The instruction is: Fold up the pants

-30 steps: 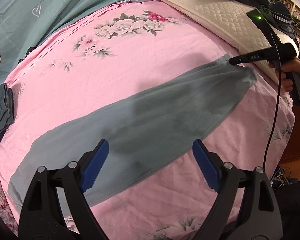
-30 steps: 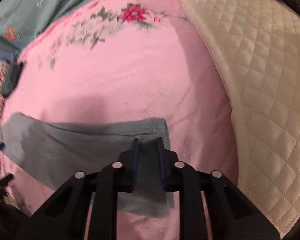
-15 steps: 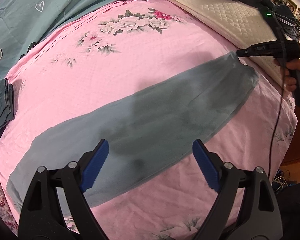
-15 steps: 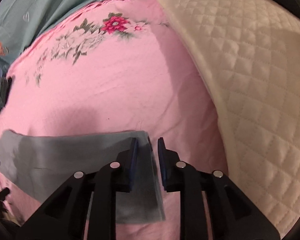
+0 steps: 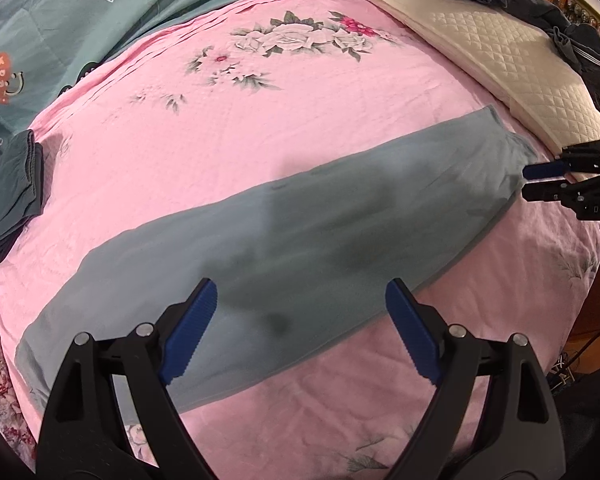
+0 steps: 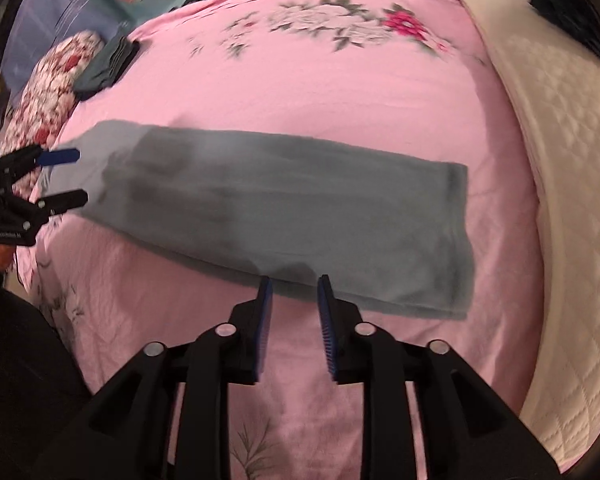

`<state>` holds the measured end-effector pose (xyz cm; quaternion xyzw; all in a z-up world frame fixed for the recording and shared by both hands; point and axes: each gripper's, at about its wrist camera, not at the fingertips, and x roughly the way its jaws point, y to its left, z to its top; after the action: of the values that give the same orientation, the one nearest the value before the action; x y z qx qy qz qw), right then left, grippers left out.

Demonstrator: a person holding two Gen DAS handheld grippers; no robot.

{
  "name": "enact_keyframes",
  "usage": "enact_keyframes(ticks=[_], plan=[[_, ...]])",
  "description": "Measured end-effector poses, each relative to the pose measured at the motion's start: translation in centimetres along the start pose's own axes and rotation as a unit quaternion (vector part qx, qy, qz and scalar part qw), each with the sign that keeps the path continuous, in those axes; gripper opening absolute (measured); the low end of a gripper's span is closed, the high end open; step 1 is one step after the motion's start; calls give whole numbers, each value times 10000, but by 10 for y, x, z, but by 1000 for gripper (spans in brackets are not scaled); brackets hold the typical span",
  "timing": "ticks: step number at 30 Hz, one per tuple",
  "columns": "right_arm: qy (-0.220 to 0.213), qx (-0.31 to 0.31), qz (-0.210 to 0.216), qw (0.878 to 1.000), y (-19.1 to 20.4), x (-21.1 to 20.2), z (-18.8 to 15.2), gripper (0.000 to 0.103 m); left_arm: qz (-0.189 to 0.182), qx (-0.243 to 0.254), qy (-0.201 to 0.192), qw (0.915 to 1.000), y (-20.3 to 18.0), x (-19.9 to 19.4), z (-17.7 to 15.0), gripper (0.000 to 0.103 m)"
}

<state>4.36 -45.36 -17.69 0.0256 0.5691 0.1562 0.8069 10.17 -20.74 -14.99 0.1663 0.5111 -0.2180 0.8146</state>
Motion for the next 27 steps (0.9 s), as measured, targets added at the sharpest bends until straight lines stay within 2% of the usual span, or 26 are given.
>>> enact_keyframes(ticks=[1, 2, 4, 6, 7, 8, 9, 11, 14, 18, 19, 21, 22, 24, 25, 27], plan=[[2, -52, -49, 10000, 3, 1, 1, 47, 27, 8, 3, 10000, 1, -1, -2, 88], [-30, -95, -142, 9999, 4, 2, 2, 50, 64, 7, 10, 10000, 2, -2, -3, 88], [-143, -168, -283, 9994, 4, 4, 9, 50, 96, -44, 14, 9999, 6, -4, -7, 88], [-74, -231, -468, 9986, 2, 8, 9, 50, 115, -140, 60, 9998, 11, -4, -11, 88], [10, -340, -575, 9978, 3, 13, 8, 45, 131, -159, 76, 9998, 12, -3, -12, 88], [114, -450, -612, 9970, 4, 17, 6, 35, 168, -186, 97, 9996, 14, -3, -14, 88], [203, -502, -512, 9972, 3, 20, 4, 21, 198, -209, 113, 9995, 15, -2, -15, 88], [190, -478, -474, 9976, 2, 18, 1, 6, 225, -255, 120, 9993, 18, -2, -17, 88], [259, -353, -554, 9975, -4, 12, -5, 0, 220, -318, 125, 9992, 22, 0, -20, 88], [375, -18, -458, 9982, -14, 12, -16, 0, 311, -311, 184, 9989, 23, 10, -19, 88], [328, 182, -465, 9982, -19, 7, -17, 3, 301, -347, 141, 9988, 23, 10, -18, 88], [-129, 929, -349, 9950, -37, -14, -21, 20, 272, -428, 76, 9987, 24, 11, -15, 88], [-345, 1401, -224, 9893, -48, -23, -27, 40, 259, -441, 85, 9987, 23, 12, -14, 88], [-729, 2389, 50, 9683, -70, -36, -42, 46, 210, -407, 98, 9989, 18, 14, -12, 88], [-820, 2760, 229, 9574, -77, -37, -50, 46, 186, -365, 88, 9991, 15, 14, -11, 88], [-912, 3271, 294, 9401, -86, -32, -64, 46, 153, -243, 101, 9995, 8, 15, -10, 88]])
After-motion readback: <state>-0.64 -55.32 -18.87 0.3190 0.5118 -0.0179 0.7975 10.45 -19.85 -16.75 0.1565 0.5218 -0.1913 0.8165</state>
